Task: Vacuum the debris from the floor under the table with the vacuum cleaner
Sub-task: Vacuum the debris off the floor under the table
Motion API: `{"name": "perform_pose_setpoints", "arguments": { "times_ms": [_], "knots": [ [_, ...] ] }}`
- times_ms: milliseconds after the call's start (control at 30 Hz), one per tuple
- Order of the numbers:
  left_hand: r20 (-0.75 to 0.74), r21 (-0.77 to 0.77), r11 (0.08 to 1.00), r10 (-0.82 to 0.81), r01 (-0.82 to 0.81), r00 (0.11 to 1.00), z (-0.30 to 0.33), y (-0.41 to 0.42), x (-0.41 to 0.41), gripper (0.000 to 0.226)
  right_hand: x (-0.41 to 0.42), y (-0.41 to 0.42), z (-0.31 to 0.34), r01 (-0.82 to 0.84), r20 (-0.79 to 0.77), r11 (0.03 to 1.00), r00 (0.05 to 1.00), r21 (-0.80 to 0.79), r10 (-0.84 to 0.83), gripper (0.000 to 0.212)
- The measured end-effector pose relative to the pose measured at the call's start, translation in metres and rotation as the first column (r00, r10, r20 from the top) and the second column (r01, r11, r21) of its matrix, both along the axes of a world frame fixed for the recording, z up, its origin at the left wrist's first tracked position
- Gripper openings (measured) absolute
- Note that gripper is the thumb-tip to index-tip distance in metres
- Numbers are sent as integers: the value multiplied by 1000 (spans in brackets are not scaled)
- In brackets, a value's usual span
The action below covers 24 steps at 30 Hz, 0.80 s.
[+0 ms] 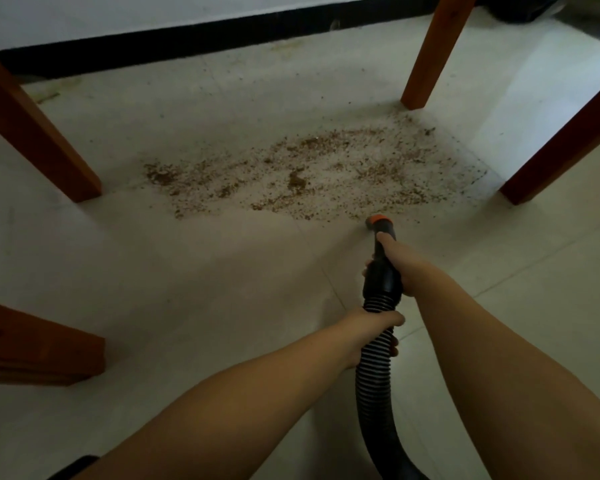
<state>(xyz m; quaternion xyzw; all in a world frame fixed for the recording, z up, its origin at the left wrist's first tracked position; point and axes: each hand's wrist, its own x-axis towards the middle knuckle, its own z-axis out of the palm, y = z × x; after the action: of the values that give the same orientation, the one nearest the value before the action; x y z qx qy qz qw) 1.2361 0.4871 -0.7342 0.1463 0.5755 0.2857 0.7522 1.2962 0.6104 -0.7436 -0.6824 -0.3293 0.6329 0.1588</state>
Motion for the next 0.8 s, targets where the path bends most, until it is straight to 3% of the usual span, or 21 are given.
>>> {"name": "perform_pose_setpoints", "arguments": {
  "times_ms": [100, 467, 800],
  "knots": [
    [24, -15, 996, 89, -89, 996, -7, -2, -8, 15, -20, 1, 2, -72, -13, 997, 997, 25, 73, 50],
    [46, -63, 972, 229, -226, 972, -19, -24, -37, 12, -73, -16, -6, -316, -87, 949, 945, 5, 315, 58],
    [62, -15, 1000, 25, -24, 998, -11, -23, -8, 13, -18, -18, -4, -138, 37, 990, 990, 31, 137, 50]
  ]
}}
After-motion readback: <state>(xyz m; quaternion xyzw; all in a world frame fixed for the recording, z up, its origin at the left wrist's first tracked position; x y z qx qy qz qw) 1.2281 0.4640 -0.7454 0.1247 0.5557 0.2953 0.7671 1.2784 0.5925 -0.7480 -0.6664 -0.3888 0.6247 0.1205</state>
